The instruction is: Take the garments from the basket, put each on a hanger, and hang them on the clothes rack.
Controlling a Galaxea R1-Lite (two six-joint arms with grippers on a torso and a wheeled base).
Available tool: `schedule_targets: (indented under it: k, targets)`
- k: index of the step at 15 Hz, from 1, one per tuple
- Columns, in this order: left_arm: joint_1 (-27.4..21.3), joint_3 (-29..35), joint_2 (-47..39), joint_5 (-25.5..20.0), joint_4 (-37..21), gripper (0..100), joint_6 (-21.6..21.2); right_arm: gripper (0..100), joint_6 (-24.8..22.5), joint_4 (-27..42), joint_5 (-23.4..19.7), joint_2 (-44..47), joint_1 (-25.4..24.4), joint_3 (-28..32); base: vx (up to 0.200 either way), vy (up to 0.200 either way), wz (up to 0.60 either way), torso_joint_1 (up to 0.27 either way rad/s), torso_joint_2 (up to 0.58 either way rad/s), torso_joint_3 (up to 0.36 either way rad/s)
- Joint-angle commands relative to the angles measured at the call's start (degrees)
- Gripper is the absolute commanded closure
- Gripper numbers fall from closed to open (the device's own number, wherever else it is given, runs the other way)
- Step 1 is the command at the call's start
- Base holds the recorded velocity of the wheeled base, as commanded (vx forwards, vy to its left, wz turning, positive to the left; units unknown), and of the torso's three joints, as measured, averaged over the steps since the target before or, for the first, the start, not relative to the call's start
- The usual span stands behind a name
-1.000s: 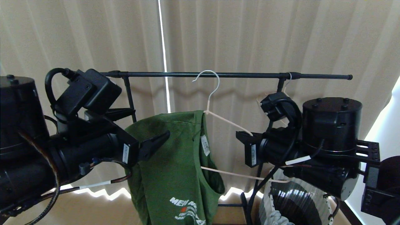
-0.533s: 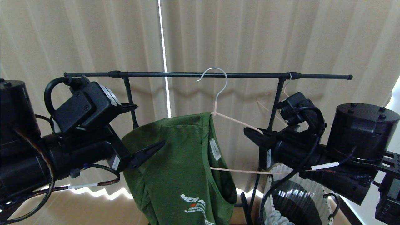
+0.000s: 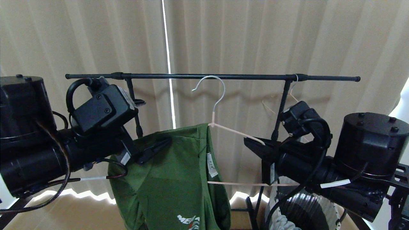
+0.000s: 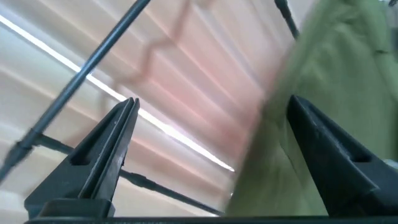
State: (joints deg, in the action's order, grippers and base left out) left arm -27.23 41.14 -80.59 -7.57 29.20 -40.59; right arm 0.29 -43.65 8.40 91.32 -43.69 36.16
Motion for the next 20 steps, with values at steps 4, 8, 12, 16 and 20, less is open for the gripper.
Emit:
schedule_targets:
  k: [4,8,12,16,20]
  targets:
    - [3.06,-0.36,-2.55,0.01,1.48,0,-3.35,100,0.06,-0.12,-1.63,-0.27,-1.22,-0.03,0.000,0.000,0.00,0.000,0.00,0.000]
    - [3.24,-0.98,-2.64,0.01,1.48,100,-3.44,100,0.06,-0.38,-1.81,-0.18,-1.31,0.05,0.000,0.000,0.00,0.000,0.00,0.000]
    - [3.24,-1.07,-2.82,0.01,1.57,100,-3.44,100,-0.12,-3.37,-2.42,0.26,-1.31,-0.12,0.000,0.000,0.00,0.000,0.00,0.000]
    - [3.24,-1.07,-2.82,0.01,1.65,100,-3.35,100,-0.29,-3.02,-2.42,0.26,-1.31,-0.12,0.000,0.000,0.00,0.000,0.00,0.000]
    - [3.24,-3.35,-2.90,1.07,7.19,100,-3.26,0,-0.47,-2.93,-2.16,0.26,-1.22,-0.21,0.000,0.000,0.00,0.000,0.00,0.000]
